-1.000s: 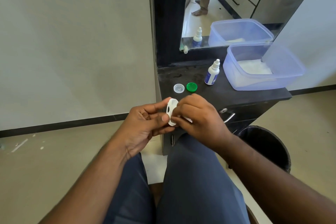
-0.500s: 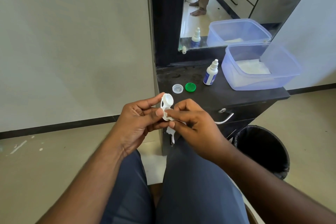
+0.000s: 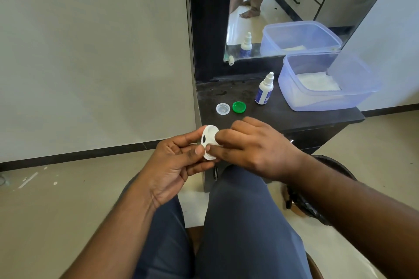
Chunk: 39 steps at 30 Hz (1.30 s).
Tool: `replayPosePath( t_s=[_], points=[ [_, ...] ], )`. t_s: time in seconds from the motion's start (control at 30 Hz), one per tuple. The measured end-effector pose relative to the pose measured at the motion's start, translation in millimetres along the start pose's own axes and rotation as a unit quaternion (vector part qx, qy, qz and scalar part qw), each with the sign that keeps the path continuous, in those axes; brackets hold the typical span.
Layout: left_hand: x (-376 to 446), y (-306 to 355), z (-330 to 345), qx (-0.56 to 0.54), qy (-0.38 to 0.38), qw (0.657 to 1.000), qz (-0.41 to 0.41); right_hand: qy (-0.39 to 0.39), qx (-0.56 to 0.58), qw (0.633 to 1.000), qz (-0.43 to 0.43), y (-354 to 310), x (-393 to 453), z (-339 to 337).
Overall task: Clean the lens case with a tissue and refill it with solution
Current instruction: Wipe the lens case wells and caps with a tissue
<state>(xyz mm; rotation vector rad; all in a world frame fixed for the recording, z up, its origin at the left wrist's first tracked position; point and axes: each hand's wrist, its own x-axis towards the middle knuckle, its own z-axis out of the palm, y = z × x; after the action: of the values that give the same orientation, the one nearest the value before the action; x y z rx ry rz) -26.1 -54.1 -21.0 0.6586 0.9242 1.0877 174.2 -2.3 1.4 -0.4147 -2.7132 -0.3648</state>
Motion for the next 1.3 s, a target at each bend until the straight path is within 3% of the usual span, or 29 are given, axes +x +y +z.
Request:
replayPosePath(
  t_s=[0.1, 0.2, 0.27, 0.3, 0.33, 0.37, 0.43, 0.47, 0.5, 0.53, 0.57, 0.63, 0.67, 0.73, 0.83, 0.9, 1.1, 1.3],
  points=[
    [-2, 3, -2, 0.007, 0.011, 0.999, 0.036, 0.0, 0.007, 0.998, 0.066, -13, -2, 8],
    [-2, 2, -1, 0.015, 0.022, 0.997, 0.07, 0.048, 0.065, 0.983, 0.165, -35, 4, 15],
    [-3, -2, 1, 0.033, 0.029, 0.995, 0.089, 0.098, 0.16, 0.941, 0.281, -55, 10, 19],
    [-4, -4, 2, 0.049, 0.031, 0.993, 0.102, 0.12, 0.226, 0.897, 0.36, -64, 13, 21],
    [-5, -6, 3, 0.064, 0.031, 0.991, 0.115, 0.14, 0.326, 0.823, 0.443, -70, 16, 22],
    [-6, -7, 4, 0.073, 0.031, 0.989, 0.126, 0.16, 0.466, 0.702, 0.514, -73, 18, 20],
    [-7, -8, 6, 0.079, 0.037, 0.987, 0.133, 0.192, 0.705, 0.393, 0.558, -71, 20, 14],
    [-7, -7, 6, 0.084, 0.039, 0.987, 0.13, 0.215, 0.752, 0.292, 0.55, -68, 19, 12],
    [-7, -7, 7, 0.087, 0.037, 0.988, 0.124, 0.235, 0.765, 0.249, 0.546, -65, 18, 8],
    [-7, -6, 7, 0.079, 0.031, 0.99, 0.116, 0.249, 0.764, 0.244, 0.543, -63, 17, 4],
    [-6, -5, 6, 0.055, 0.024, 0.992, 0.108, 0.259, 0.758, 0.259, 0.54, -61, 18, 0],
    [-5, -4, 5, -0.002, 0.006, 0.996, 0.094, 0.265, 0.731, 0.324, 0.539, -59, 20, -7],
    [-4, -4, 4, -0.018, -0.003, 0.996, 0.09, 0.259, 0.703, 0.376, 0.546, -58, 20, -9],
    [-3, -5, 4, -0.026, -0.022, 0.995, 0.09, 0.234, 0.603, 0.516, 0.561, -58, 21, -9],
    [-4, -8, 5, -0.025, -0.037, 0.995, 0.087, 0.206, 0.428, 0.724, 0.5, -60, 21, -5],
    [-4, -7, 4, -0.021, -0.042, 0.995, 0.086, 0.208, 0.343, 0.8, 0.446, -60, 18, -1],
    [-5, -5, 1, -0.002, -0.036, 0.996, 0.08, 0.171, 0.219, 0.912, 0.302, -46, 12, 1],
    [-5, 1, -2, 0.018, -0.007, 0.997, 0.081, -0.003, 0.264, 0.923, 0.279, -39, 5, -1]
  ],
)
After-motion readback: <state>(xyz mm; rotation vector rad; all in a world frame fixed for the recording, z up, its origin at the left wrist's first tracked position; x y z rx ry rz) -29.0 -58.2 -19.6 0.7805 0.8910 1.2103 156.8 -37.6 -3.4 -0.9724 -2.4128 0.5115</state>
